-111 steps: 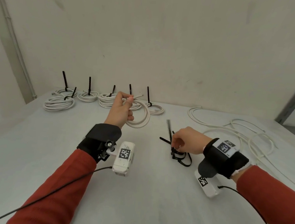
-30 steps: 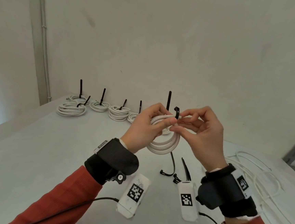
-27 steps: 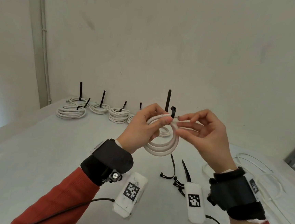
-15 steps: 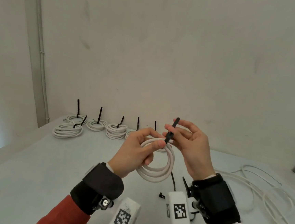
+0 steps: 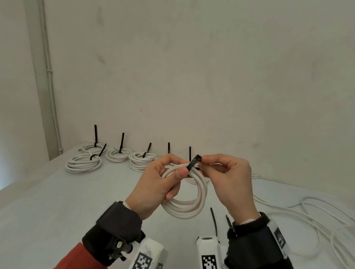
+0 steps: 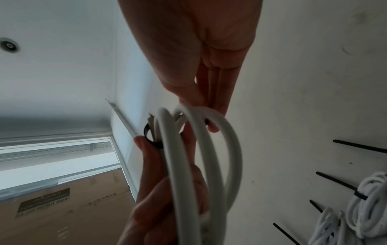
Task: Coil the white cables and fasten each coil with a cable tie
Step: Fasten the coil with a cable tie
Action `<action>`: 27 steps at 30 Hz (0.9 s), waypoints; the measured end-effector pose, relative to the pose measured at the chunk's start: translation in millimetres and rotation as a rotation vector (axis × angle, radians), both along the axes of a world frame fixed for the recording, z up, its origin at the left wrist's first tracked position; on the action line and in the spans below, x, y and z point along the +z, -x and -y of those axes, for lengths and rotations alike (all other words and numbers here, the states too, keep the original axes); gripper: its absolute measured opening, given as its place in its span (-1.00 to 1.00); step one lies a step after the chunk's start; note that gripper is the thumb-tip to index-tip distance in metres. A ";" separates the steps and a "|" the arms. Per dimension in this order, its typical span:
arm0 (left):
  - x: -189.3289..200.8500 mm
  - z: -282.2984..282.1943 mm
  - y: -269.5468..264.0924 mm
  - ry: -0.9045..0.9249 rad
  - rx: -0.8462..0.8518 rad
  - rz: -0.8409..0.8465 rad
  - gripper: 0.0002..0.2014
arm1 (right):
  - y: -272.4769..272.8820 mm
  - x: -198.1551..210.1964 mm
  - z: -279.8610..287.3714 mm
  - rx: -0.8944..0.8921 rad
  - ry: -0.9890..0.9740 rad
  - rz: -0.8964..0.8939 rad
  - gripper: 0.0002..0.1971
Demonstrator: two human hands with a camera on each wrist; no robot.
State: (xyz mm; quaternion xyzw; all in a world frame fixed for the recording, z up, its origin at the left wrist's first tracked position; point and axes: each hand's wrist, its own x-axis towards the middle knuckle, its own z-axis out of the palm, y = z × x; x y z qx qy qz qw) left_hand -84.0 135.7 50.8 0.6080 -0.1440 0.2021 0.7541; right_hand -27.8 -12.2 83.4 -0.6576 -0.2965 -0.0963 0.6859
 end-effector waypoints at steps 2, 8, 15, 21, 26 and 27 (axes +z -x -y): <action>0.5 0.2 0.3 0.001 -0.001 0.003 -0.91 | 0.6 -0.1 0.8 -0.010 0.010 0.038 -0.75; 2.1 -0.5 0.9 0.008 0.010 -0.001 -0.89 | 0.6 0.6 5.6 -0.044 0.008 0.142 -0.82; 3.6 0.6 3.3 0.001 -0.010 0.014 -0.91 | 2.6 0.4 5.5 -0.081 0.035 0.214 -0.77; 3.3 2.2 3.4 0.006 -0.005 0.017 -0.93 | 4.6 1.9 5.1 -0.079 0.036 0.247 -0.73; 2.4 1.6 2.7 -0.005 0.001 0.005 -0.89 | 5.4 2.4 7.3 -0.067 0.010 0.258 -0.74; 2.0 2.2 2.5 -0.007 0.001 0.003 -0.90 | 5.2 2.0 7.4 -0.068 0.013 0.259 -0.75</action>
